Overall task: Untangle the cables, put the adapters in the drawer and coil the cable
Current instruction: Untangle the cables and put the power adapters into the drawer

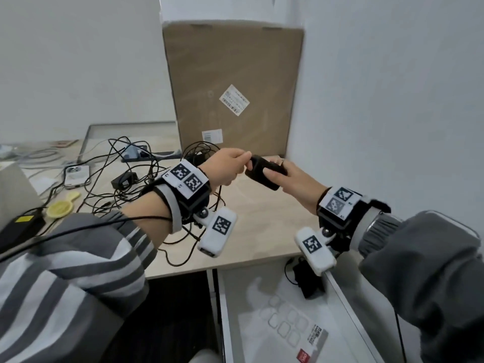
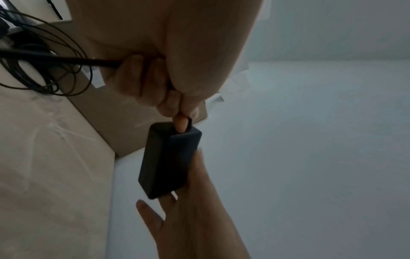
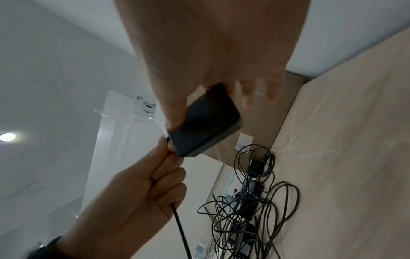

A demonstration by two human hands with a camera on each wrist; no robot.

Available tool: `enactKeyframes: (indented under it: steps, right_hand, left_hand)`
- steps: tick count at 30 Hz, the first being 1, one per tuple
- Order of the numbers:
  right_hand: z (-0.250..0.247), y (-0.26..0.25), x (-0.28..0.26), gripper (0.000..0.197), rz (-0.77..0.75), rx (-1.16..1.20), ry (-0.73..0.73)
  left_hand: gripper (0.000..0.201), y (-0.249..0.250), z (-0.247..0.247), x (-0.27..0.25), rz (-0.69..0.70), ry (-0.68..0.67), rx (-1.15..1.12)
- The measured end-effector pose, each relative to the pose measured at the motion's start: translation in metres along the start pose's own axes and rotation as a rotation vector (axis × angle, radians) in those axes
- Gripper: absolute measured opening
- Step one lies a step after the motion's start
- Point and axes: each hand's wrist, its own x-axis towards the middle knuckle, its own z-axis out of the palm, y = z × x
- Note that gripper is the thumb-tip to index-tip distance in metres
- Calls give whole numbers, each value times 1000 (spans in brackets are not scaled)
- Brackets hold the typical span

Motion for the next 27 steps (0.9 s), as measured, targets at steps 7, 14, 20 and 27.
enactKeyframes:
  steps: [7,14,20,27]
  right_hand:
    - [-9,10,-20,30,46,230,38]
    - [-18,-14,-16,28,39,935,310]
    - [3,-17,-17,34,67,725,130]
    - [-14,5,-20,32,-46,-351,414]
  left_hand:
    - [29,2,9,1,-25,-24,-278]
    - [28,-19,45,-9,-78,-21,-64]
    - [35,-8,66,-20,122,-190,561]
    - [31,-1,49,-26,269,-219,780]
